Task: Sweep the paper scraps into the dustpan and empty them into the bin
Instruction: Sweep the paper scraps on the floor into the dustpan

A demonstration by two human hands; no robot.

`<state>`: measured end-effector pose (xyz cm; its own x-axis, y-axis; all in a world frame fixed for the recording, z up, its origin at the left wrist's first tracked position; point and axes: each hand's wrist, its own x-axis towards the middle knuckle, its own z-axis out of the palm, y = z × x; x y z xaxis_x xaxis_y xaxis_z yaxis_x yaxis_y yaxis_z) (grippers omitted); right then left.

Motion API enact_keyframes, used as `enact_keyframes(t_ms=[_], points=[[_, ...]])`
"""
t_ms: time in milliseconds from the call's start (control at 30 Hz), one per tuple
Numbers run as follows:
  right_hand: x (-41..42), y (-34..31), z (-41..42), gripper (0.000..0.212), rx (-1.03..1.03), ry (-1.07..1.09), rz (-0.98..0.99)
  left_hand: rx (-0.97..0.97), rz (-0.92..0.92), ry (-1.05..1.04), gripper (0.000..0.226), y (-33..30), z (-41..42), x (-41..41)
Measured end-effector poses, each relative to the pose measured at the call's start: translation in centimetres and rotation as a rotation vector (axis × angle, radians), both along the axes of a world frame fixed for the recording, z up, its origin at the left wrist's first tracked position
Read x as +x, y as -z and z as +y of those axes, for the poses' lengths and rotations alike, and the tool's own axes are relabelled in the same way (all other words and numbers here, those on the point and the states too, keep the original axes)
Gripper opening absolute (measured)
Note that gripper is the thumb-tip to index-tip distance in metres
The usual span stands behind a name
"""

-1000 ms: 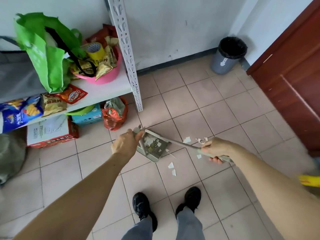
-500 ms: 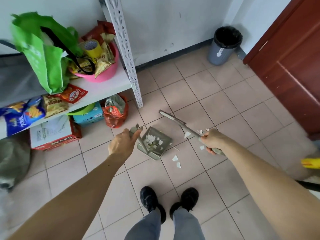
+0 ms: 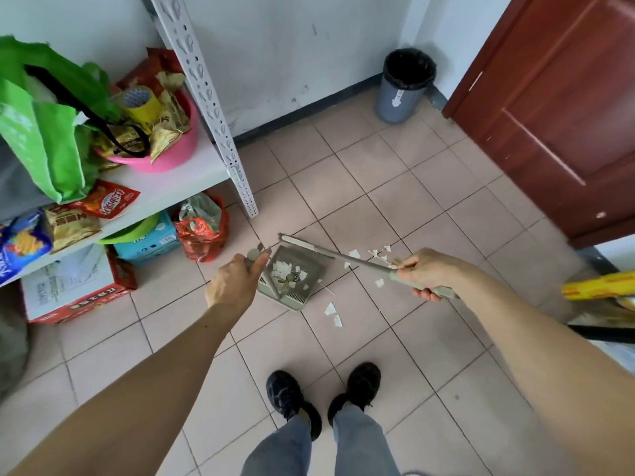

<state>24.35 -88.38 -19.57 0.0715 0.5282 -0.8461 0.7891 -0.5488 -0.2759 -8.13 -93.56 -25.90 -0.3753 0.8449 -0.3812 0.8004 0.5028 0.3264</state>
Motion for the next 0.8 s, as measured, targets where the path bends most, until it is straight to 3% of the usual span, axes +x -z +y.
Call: enact_keyframes(t_ms=[167,400,667,800], points=[[2.8,0.4,-1.0,0.015,0.061,0.218,-0.021,0.022,0.003,0.106,0.062,-0.9,1.2,2.4],[8.1,4.7,-2.5,0.018,0.141,0.480,-0.113,-0.005,0.094,0.324,0.057,-0.4,3.3,5.7],[10.9,8.3,-2.6,0.013,0.042,0.551,-0.182,-0.037,0.117,0.424,0.060,0.4,5.6,8.0],[9.9,9.0,-2.9,0.025,-0.021,0.528,-0.104,-0.056,0.088,0.470,0.054,1.0,5.9,10.3]])
